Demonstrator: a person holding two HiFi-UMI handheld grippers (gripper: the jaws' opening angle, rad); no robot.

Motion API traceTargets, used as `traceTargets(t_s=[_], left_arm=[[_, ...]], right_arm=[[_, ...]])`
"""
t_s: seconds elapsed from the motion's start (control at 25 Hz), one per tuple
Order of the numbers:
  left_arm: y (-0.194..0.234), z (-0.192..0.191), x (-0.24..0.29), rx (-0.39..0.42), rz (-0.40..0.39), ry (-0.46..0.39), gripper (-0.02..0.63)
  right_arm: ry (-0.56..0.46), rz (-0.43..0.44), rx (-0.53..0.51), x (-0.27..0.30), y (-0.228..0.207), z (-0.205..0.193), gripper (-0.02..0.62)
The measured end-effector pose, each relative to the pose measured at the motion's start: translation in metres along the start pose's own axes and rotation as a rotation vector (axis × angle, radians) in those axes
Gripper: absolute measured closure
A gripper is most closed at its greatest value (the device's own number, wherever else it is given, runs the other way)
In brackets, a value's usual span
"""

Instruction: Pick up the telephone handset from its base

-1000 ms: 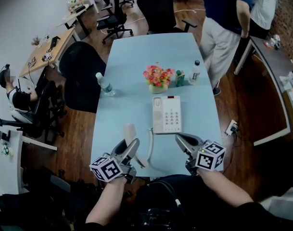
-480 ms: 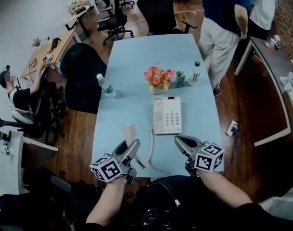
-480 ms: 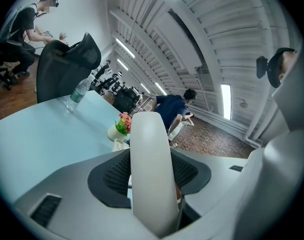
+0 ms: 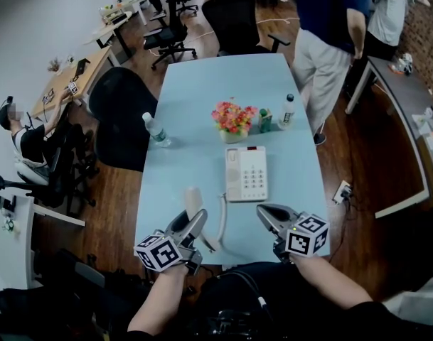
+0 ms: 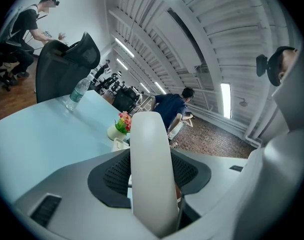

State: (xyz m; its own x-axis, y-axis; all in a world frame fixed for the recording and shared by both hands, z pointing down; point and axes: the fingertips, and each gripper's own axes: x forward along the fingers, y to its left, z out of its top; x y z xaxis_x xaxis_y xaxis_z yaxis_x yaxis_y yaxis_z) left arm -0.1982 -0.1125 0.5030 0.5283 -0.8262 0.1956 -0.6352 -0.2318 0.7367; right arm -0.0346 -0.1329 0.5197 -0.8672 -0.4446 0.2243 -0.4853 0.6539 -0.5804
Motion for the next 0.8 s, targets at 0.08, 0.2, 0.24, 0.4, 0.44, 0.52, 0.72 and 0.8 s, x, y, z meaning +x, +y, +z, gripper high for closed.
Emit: traceTargets(t_s=[0.08,0.2,0.24,0.4,0.44,0.52,0.72,0.8], left_arm=[[-0.0011,-0.0005,0.0019,0.001,-0.004,0.003,0.380],[-0.0017,-0.0016,0.0041,0.000,-0.005,0.008,0.380],[-0.0014,-0.0020,0.0044,-0.002,-0.005,0.010,0.380],[-0.0007,-0.0005,0.0033,0.010,0.011,0.015,0.381],[0.0003,-0.0007,0.0032,0.013,0.014,0.016,0.380],[0.0047,-0.0035,0.0029,0.006,0.017,0.018,0.380],[0.0033,-0.0019,0.0036,0.004,0.024,0.018,0.380],[0.0006,0.0014,0.0043,0.019,0.029,0.021,0.380]], right_arm=[[-0.002,0.002,-0.008,-0.0009,0.0022,0.0027,0.581],[0.003,0.006,-0.016,-0.0010,0.0026,0.0011,0.581],[0.004,0.009,-0.014,-0.0008,0.0016,-0.0015,0.581],[0.012,0.011,-0.016,0.0004,0.0006,-0.0053,0.581],[0.013,0.013,-0.017,0.0008,0.0009,-0.0051,0.581],[0.012,0.017,-0.022,0.0014,0.0029,-0.0023,0.581],[0.012,0.022,-0.039,0.0024,0.0071,0.0026,0.581],[0.015,0.028,-0.032,0.0033,0.0044,-0.0021,0.581]])
